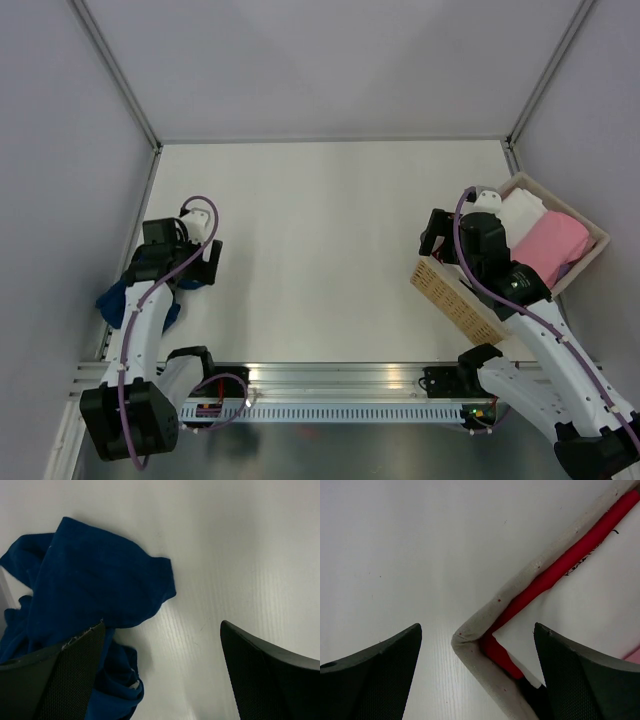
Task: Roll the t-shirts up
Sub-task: Grab a tshirt with the left arm, then move the tshirt to the center of the board
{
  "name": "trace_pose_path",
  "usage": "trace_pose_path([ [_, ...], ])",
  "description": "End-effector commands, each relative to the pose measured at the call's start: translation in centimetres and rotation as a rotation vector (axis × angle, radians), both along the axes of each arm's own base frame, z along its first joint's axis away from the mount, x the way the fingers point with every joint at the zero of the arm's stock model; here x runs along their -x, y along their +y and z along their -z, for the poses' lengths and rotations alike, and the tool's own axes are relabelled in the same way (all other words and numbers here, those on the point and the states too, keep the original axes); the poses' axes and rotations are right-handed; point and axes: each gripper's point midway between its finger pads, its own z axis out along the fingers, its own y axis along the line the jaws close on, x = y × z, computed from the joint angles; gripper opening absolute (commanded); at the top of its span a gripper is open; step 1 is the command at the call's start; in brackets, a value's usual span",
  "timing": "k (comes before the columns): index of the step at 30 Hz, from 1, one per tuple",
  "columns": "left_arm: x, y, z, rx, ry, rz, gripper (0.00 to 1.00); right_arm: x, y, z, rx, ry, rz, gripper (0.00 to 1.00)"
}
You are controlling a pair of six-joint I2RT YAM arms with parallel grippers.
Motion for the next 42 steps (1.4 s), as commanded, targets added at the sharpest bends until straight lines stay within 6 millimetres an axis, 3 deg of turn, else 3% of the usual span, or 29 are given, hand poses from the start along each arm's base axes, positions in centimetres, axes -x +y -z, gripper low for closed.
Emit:
trace_pose_path([
  [1, -0.5, 2.7, -0.2, -0.106, -0.002, -0.108, 1.0, -0.1, -0.5, -1.2, 0.006, -0.032, 0.022, 0.98],
  [6, 0.8, 6.5, 2.0, -0.301, 0.135, -0.189, 1.0, -0.1, -0.5, -2.7, -0.008, -0.077, 0.02, 0.98],
  [9, 1.6, 8.5, 5.7, -0.417, 0.308, -0.184, 1.0, -0.4, -0.1, -3.6, -0.027, -0.101, 0.007, 0.98],
  [11, 1.2, 10.8, 6.3, -0.541, 0.33, -0.253, 1.0, -0.5, 0.5, -3.8, -0.042, -0.106, -0.023, 0.98],
  [12, 1.7, 11.4, 7.9, -0.586, 0.392, -0.242, 1.0, -0.6, 0.7, -4.0, -0.048, -0.111, -0.032, 0.98],
  [14, 0.9, 12.2, 8.4, -0.629, 0.382, -0.263, 1.0, -0.6, 1.2, -3.9, -0.052, -0.104, -0.061, 0.98],
  [17, 0.1, 11.4, 9.2, -0.567, 0.377, -0.251, 0.66, -0.8, 1.5, -3.7, -0.05, -0.095, -0.073, 0.98],
  [18, 0.0, 11.2, 9.1, -0.548, 0.365, -0.247, 0.4, -0.9, 1.5, -3.6, -0.046, -0.091, -0.074, 0.98],
  [20, -0.3, 10.1, 9.1, -0.488, 0.349, -0.213, 0.03, -1.1, 1.6, -3.4, -0.045, -0.088, -0.077, 0.98],
  [22, -1.0, 8.5, 8.3, -0.402, 0.291, -0.162, 0.02, -1.4, 2.1, -3.4, -0.051, -0.087, -0.091, 0.98],
  [23, -1.7, 7.7, 7.3, -0.36, 0.257, -0.133, 0.02, -1.6, 2.3, -3.5, -0.053, -0.089, -0.1, 0.98],
  [24, -1.9, 5.6, 7.1, -0.262, 0.241, -0.064, 0.02, -1.9, 2.8, -3.5, -0.06, -0.087, -0.117, 0.98],
  [26, -3.6, 3.5, 3.5, -0.171, 0.124, -0.009, 0.02, -2.4, 3.3, -3.9, -0.07, -0.093, -0.135, 0.98],
  [27, -3.5, 0.9, 2.5, -0.088, 0.111, 0.073, 0.02, -2.9, 3.8, -4.2, -0.08, -0.096, -0.145, 0.98],
  [30, -5.3, -4.4, -3.3, -0.043, -0.019, 0.235, 0.02, -4.1, 5.4, -5.1, -0.114, -0.103, -0.196, 0.98],
  [31, -4.7, -6.4, -4.4, -0.01, -0.014, 0.305, 0.02, -4.3, 5.9, -5.3, -0.125, -0.104, -0.214, 0.98],
  [32, -5.0, -9.1, -7.8, 0.013, -0.09, 0.397, 0.02, -4.6, 6.2, -5.6, -0.132, -0.108, -0.221, 0.98],
  [34, -3.9, -13.1, -11.6, 0.151, -0.15, 0.541, 0.02, -5.5, 6.9, -6.1, -0.148, -0.112, -0.227, 0.98],
  [35, -3.9, -14.4, -15.1, 0.202, -0.228, 0.577, 0.02, -5.7, 7.4, -6.3, -0.159, -0.112, -0.246, 0.97],
  [38, -3.3, -17.2, -20.7, 0.325, -0.336, 0.696, 0.02, -6.7, 8.7, -6.7, -0.187, -0.112, -0.274, 0.97],
  [41, -4.7, -17.7, -21.7, 0.335, -0.377, 0.713, 0.02, -7.5, 10.2, -6.7, -0.202, -0.111, -0.318, 0.96],
  [42, -5.8, -17.6, -20.6, 0.326, -0.358, 0.696, 0.02, -7.5, 10.7, -7.0, -0.203, -0.115, -0.331, 0.96],
])
